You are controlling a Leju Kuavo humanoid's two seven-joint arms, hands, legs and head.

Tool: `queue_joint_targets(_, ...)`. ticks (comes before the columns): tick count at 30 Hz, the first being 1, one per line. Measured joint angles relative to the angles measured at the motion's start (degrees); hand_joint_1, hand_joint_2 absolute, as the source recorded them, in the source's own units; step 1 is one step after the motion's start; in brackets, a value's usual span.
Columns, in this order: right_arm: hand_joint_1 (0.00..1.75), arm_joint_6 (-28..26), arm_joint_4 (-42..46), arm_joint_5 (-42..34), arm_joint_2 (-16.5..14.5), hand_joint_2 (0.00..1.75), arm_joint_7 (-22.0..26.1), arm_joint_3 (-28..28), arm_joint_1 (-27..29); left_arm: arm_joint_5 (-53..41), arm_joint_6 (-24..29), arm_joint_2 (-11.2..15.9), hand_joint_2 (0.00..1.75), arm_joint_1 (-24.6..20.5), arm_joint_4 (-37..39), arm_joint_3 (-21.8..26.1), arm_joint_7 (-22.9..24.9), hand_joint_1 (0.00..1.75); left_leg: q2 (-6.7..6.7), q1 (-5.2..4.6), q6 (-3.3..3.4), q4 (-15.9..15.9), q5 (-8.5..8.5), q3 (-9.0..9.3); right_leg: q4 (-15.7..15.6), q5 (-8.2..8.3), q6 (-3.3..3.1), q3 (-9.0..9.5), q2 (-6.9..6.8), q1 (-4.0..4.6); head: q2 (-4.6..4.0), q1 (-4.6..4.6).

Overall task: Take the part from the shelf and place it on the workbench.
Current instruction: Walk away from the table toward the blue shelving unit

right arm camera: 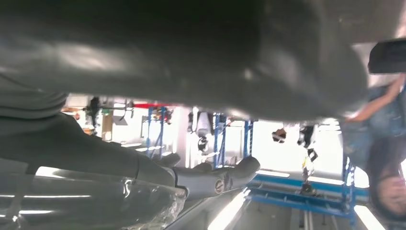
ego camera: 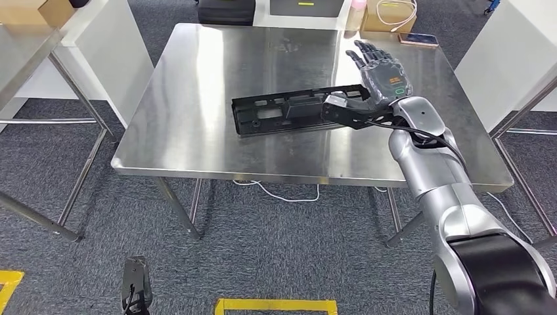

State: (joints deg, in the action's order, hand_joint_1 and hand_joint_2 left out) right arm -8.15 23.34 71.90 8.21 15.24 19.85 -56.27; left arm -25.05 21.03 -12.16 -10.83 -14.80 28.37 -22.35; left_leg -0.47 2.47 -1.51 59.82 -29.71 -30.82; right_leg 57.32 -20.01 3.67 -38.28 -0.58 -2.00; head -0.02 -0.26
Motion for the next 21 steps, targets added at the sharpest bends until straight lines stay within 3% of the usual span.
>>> queue_joint_targets(2,0.0,0.0,-0.1,0.0,0.2,0.0,0.0,0.0,0.2,0.0,0.0,0.0,0.0,0.0,0.0,0.0,0.0,0.0,0.09,-0.54,1.95,-0.4,0.92,-0.94,-0.6,0.63,1.26,-0.52,-0.01,-0.05,0.0,0.02)
queue_joint_targets(3,0.0,0.0,-0.1,0.0,0.3,0.0,0.0,0.0,0.4,0.0,0.0,0.0,0.0,0.0,0.0,-0.1,0.0,0.0,0.18,-0.7,3.0,-0.6,1.69,-1.55,0.1,-0.34,1.34,-1.14,0.0,-0.19,0.0,0.06)
queue_joint_targets(5,0.0,0.1,-0.2,0.0,0.5,0.0,0.0,0.0,0.5,0.0,0.0,0.0,0.0,-0.1,0.0,-0.1,0.1,0.0,0.32,-0.91,4.51,-0.8,3.29,-3.14,5.2,-5.08,0.7,-3.23,0.05,-0.38,0.01,0.24)
queue_joint_targets(7,0.0,0.1,-0.3,0.0,0.7,0.0,0.0,0.0,0.6,0.0,-0.1,0.0,0.0,-0.1,0.0,-0.2,0.1,0.0,0.3,-1.37,5.07,-0.7,4.74,-4.93,13.4,-9.57,0.57,-5.18,0.21,-0.08,0.01,0.47)
queue_joint_targets(8,0.0,0.1,-0.3,0.0,0.7,0.0,0.0,0.0,0.6,0.0,-0.1,0.0,0.0,-0.1,0.0,-0.2,0.1,0.0,0.31,-1.65,5.21,-0.7,5.45,-5.8,16.3,-10.34,0.82,-5.35,0.28,0.14,0.0,0.52)
queue_joint_targets(9,0.0,0.1,-0.4,0.0,0.7,0.0,0.0,0.0,0.7,0.0,-0.1,0.0,0.0,-0.1,0.0,-0.3,0.1,0.0,0.31,-1.94,5.3,-0.7,6.18,-6.69,17.4,-10.07,1.1,-4.48,0.35,0.44,0.0,0.55)
queue_joint_targets(10,0.0,0.1,-0.4,0.0,0.7,0.0,0.0,0.0,0.8,0.0,-0.1,0.0,0.0,-0.1,0.0,-0.3,0.1,0.0,0.3,-2.21,5.34,-0.7,6.87,-7.51,16.3,-9.13,1.25,-2.55,0.37,0.73,0.01,0.54)
queue_joint_targets(11,0.0,0.1,-0.4,0.0,0.7,0.0,0.0,0.0,0.7,0.0,-0.1,0.0,0.0,-0.1,0.0,-0.4,0.2,0.0,0.29,-2.41,5.35,-0.6,7.56,-8.23,13.2,-8.34,1.06,0.44,0.43,1.06,0.01,0.54)
queue_joint_targets(13,0.0,0.0,-0.3,0.0,0.7,0.0,0.0,0.0,0.5,0.0,-0.1,0.0,0.0,-0.1,0.0,-0.6,0.2,0.0,0.28,-2.69,5.08,-0.7,8.82,-9.25,4.7,-8.91,-0.34,6.98,0.52,1.93,0.02,0.44)
queue_joint_targets(14,0.0,0.0,-0.3,0.0,0.7,0.0,0.0,0.0,0.4,0.0,-0.1,0.0,0.0,-0.1,0.0,-0.7,0.2,0.0,0.29,-2.68,4.83,-0.8,9.44,-9.45,1.8,-9.49,-1.08,8.85,0.57,2.3,0.01,0.41)
queue_joint_targets(16,0.0,0.0,-0.3,0.0,0.7,0.0,0.0,0.0,0.2,0.0,-0.1,-0.1,0.0,-0.1,0.0,-0.8,0.2,0.0,0.3,-2.52,4.13,-1.3,10.67,-9.56,-0.3,-9.43,-2.03,9.26,0.59,2.75,0.01,0.46)
queue_joint_targets(17,0.0,0.0,-0.3,0.1,0.6,0.0,0.0,0.0,0.1,0.0,-0.1,-0.1,0.0,0.0,0.0,-0.8,0.3,0.0,0.27,-2.42,3.77,-1.4,10.74,-9.76,-0.7,-8.75,-2.45,9.03,0.52,2.41,0.01,0.54)
queue_joint_targets(18,0.0,0.0,-0.3,0.1,0.5,0.0,0.0,0.0,0.0,0.0,-0.1,-0.1,0.0,0.0,0.0,-0.9,0.3,0.0,0.25,-2.34,3.43,-0.9,9.76,-10.12,-1.0,-8.03,-3.0,8.82,0.44,2.07,0.01,0.54)
queue_joint_targets(19,0.0,0.0,-0.3,0.2,0.3,0.0,0.0,0.0,0.0,0.0,0.0,-0.1,0.0,0.0,0.0,-0.9,0.4,0.0,0.23,-2.26,3.08,0.5,7.71,-10.63,-1.3,-7.21,-3.54,8.44,0.35,1.68,0.01,0.39)
queue_joint_targets(21,0.0,-0.3,-0.3,0.4,0.1,0.0,-0.1,0.0,0.0,0.1,0.0,0.0,0.0,0.1,0.0,-0.9,0.4,0.0,0.25,-1.93,2.39,6.8,1.77,-12.24,-1.3,-5.7,-4.17,7.15,0.21,1.37,0.0,0.17)
